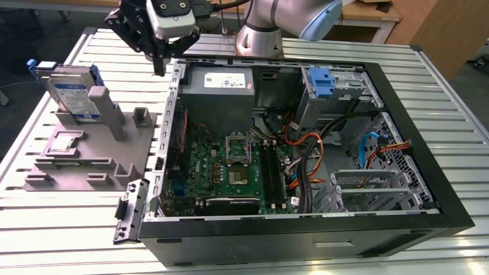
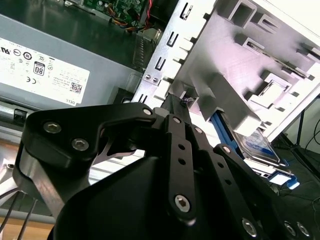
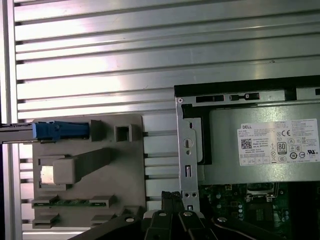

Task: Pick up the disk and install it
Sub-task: 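Reach for the disk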

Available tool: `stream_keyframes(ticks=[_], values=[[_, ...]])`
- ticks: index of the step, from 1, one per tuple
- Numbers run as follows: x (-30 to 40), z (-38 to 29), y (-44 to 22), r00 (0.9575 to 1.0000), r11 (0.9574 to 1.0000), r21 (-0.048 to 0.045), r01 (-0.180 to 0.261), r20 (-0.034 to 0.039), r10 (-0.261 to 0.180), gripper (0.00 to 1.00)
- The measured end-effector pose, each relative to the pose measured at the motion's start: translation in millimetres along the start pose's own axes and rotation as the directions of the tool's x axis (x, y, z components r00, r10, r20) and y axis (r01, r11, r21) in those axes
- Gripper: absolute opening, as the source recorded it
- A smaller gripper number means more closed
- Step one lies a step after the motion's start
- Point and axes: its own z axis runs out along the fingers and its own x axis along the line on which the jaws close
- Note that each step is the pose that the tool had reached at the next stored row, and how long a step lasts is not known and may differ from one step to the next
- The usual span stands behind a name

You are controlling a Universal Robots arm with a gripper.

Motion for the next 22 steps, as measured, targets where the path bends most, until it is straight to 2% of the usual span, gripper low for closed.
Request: stream_keyframes(ticks=[22], values=[[2.6,2.0,-0.3,0.9999,1.0,0.0012,-0.001,-0.015,0.001,0.1]])
